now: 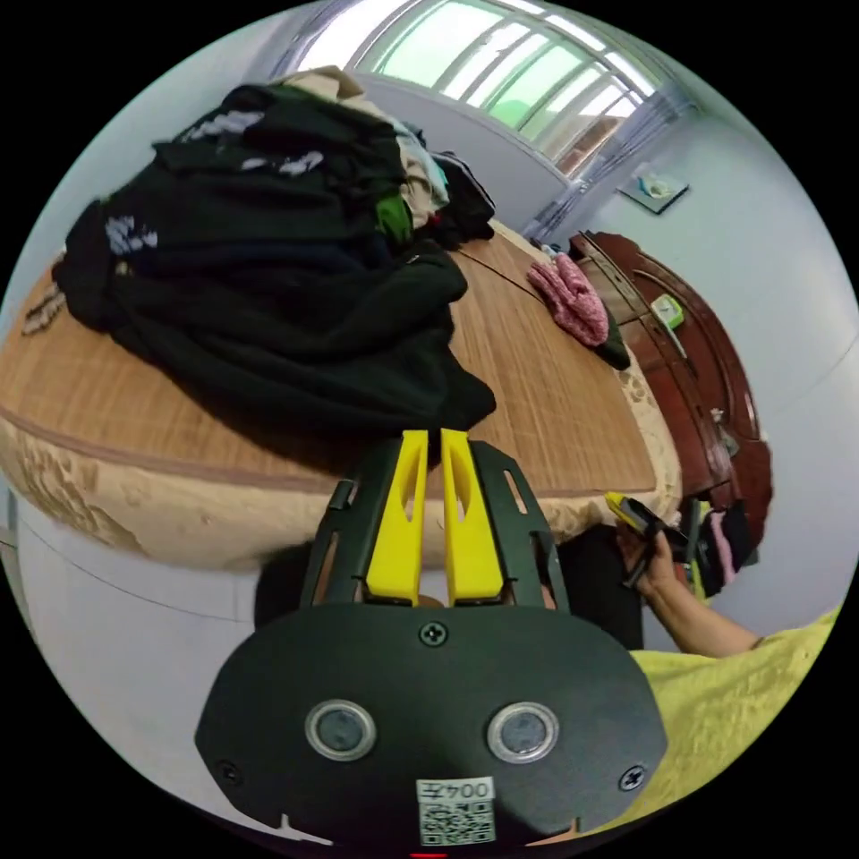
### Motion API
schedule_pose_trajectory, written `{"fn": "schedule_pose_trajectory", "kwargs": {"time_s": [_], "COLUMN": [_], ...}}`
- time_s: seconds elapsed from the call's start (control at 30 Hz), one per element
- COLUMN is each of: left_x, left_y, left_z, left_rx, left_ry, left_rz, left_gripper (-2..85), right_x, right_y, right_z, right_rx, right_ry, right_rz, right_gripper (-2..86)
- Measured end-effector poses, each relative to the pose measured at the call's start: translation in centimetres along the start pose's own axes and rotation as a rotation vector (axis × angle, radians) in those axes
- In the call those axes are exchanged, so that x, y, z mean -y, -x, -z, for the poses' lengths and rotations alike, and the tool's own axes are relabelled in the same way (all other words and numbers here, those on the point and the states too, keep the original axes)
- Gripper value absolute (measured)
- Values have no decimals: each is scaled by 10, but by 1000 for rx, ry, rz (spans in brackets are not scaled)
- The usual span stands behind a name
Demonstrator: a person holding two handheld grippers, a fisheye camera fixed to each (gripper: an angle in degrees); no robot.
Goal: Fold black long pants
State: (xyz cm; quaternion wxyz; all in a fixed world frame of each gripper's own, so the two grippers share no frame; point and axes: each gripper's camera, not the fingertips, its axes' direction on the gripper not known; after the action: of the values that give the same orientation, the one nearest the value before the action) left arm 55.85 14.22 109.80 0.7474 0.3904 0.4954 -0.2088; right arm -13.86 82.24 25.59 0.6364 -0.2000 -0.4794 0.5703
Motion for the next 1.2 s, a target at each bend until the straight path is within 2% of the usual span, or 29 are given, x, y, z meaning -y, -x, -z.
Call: {"fn": "schedule_pose_trajectory", "kwargs": {"time_s": [0.07,0.23,0.27,0.43,0.63,0.9,0.97,1.13,1.2], "left_x": [-12,-22,-20,10,35,50,51,54,55], "left_y": [-19,-78,-82,-115,-168,-160,-149,-119,-107], "left_z": [10,19,17,-35,-101,-161,-160,-146,-129], "left_rx": [18,377,401,388,435,499,440,394,337], "left_ry": [-26,-16,-13,130,221,390,374,360,301], "left_rz": [-94,-389,-409,-516,-659,-573,-505,-387,-349], "left_gripper": [18,40,44,131,168,186,177,65,47], "right_x": [3,9,12,22,34,55,61,76,82], "right_y": [-1,-2,-2,0,2,8,12,19,22], "right_z": [-13,-38,-45,-77,-110,-155,-169,-198,-209], "right_rx": [-19,-66,-83,-135,-148,-146,-147,-135,-132], "right_ry": [11,7,17,66,84,102,100,90,88], "right_rz": [15,36,38,54,63,70,71,58,56], "right_gripper": [64,65,65,65,65,63,62,57,58]}}
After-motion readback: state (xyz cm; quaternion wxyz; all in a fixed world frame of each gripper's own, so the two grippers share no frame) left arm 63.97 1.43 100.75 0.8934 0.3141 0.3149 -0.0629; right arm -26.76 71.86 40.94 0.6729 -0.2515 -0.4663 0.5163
